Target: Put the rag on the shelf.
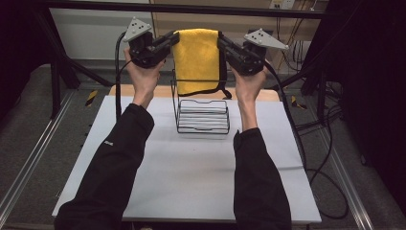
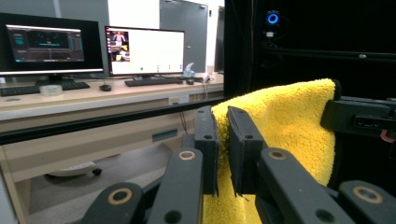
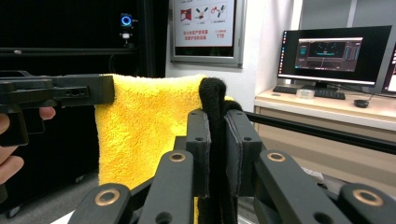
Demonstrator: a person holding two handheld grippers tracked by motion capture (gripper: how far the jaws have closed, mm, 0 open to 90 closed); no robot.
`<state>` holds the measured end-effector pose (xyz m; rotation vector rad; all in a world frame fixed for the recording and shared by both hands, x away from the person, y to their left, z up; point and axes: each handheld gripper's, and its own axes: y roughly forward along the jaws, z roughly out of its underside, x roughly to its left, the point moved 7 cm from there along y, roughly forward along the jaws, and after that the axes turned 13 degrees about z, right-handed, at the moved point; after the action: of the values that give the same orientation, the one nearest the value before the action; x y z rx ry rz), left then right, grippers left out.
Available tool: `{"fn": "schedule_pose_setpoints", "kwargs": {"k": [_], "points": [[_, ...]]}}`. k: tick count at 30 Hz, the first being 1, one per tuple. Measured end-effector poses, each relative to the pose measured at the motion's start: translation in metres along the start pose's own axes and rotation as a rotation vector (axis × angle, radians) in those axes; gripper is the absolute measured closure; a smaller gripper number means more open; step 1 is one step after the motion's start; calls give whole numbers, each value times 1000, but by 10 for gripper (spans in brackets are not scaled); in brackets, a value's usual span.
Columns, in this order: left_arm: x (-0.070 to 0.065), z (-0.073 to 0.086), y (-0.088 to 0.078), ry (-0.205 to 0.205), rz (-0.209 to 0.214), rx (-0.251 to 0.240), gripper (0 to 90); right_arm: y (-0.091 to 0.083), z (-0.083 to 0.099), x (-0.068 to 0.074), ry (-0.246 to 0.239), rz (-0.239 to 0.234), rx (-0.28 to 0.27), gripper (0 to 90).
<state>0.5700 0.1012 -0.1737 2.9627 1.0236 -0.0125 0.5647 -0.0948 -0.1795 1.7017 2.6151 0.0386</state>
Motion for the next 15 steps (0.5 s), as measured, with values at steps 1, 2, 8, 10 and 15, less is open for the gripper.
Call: {"fn": "schedule_pose_setpoints", "kwargs": {"k": [1, 2, 8, 10, 15], "points": [[-2, 3, -1, 3, 7, 0, 825, -2, 1, 0, 2, -3, 0, 808], [-4, 5, -2, 6, 11, 6, 826, -5, 4, -1, -1, -3, -2, 808], [-15, 8, -12, 40, 36, 5, 825, -18, 12, 0, -6, -24, -10, 804], [-18, 10, -14, 41, 51, 11, 825, -22, 14, 2, -14, -28, -16, 804], [-26, 13, -20, 50, 68, 12, 825, -31, 19, 4, -13, -33, -29, 803]]}}
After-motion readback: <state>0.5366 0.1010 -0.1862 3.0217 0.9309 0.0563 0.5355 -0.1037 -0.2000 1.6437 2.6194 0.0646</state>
